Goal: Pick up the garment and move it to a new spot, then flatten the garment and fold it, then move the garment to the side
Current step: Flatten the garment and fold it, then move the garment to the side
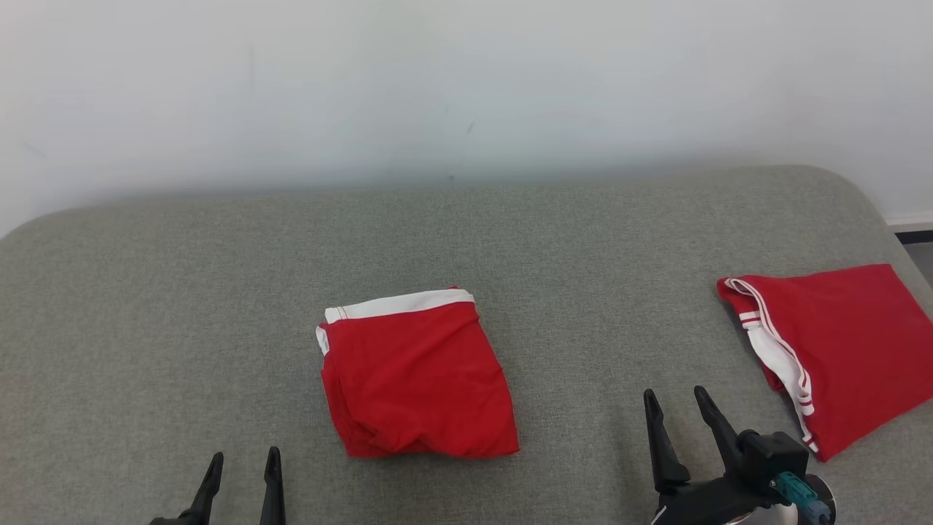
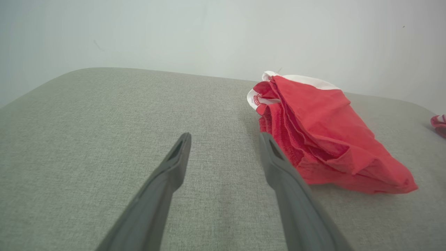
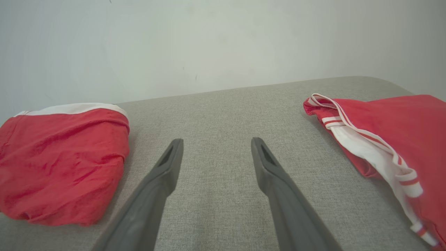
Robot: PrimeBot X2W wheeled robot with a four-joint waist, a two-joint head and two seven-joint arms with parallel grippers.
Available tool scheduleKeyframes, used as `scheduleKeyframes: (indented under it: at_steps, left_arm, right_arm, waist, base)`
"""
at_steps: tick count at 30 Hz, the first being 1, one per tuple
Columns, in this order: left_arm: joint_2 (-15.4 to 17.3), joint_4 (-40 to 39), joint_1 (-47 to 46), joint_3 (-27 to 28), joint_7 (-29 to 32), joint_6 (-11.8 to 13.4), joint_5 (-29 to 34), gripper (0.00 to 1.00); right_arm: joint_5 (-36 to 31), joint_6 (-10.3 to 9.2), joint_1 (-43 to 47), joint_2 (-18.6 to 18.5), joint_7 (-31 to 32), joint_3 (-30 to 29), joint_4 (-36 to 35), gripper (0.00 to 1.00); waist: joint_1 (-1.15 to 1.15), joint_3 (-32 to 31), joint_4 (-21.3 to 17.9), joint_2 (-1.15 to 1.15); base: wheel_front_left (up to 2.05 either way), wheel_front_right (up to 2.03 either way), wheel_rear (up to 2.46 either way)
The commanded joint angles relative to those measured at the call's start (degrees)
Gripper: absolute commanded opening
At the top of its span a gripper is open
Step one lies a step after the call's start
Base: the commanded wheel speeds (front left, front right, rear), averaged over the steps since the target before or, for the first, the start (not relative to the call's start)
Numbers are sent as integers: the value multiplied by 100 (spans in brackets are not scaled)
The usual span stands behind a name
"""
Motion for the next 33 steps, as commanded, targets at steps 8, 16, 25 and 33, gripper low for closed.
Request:
scheduleKeyframes:
  at_steps: [8,16,25,33]
  left_arm:
    - [-4,-22,61,12,-16,12,36,100]
    - [-3,-24,-39,-106,-16,12,-7,100]
    - [-4,-37,-294,-454,-16,12,-129,100]
    - [-3,2,-384,-597,-16,12,-213,100]
  right_arm:
    - [54,1,44,12,0,-13,17,100]
    - [106,1,-94,13,-1,171,131,100]
    - [599,1,-840,11,0,725,703,100]
    - [710,1,-1576,9,2,911,1645,100]
  waist:
    - [1,42,98,0]
    - [1,136,269,0]
    - [1,607,920,0]
    - [1,807,1390,0]
  base:
    - [0,0,0]
    - [0,0,0]
    - [0,0,0]
    - [0,0,0]
